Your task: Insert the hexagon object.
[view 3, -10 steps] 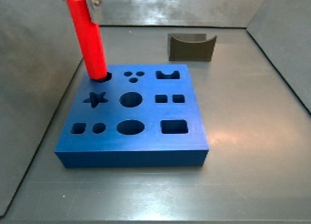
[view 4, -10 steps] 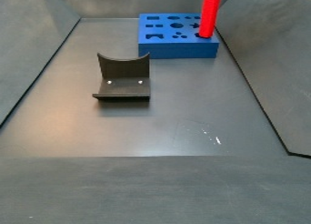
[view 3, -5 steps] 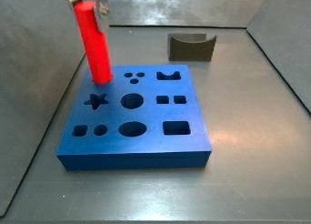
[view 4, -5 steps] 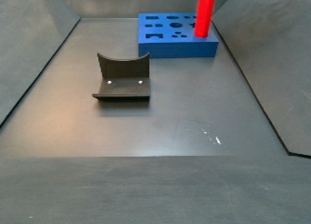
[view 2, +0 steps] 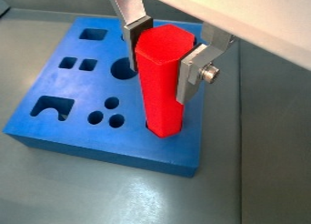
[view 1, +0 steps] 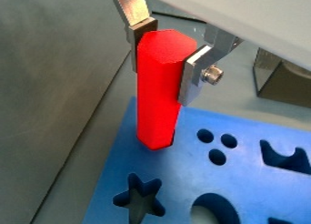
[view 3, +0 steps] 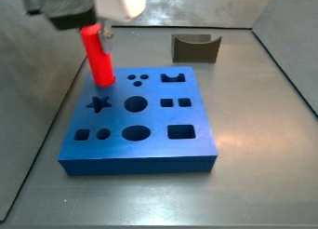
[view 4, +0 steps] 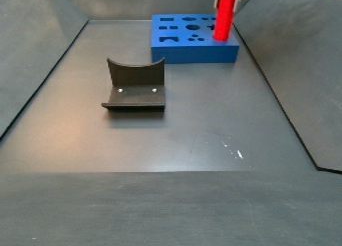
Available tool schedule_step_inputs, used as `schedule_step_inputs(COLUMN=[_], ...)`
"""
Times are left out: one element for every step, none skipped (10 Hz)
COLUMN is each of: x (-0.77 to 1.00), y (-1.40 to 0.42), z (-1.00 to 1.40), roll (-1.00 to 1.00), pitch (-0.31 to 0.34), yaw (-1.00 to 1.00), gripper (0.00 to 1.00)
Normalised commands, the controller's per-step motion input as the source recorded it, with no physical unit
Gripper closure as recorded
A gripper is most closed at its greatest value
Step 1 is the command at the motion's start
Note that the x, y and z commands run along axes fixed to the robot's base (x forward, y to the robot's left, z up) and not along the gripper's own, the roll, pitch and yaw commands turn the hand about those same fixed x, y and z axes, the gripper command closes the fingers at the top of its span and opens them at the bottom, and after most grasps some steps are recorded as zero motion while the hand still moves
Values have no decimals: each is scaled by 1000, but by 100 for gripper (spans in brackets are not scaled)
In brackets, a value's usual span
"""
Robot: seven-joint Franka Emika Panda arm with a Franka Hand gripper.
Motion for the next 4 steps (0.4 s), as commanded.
schedule_step_inputs(x=[-306,-306,-20,0], y=[0,0,0,0], z=[-700,-374,-54,0], roll=[154,23,-47,0], pitch=[-231,-264,-123,0], yaw=[-37,-40,0,0], gripper=[100,100,100,100])
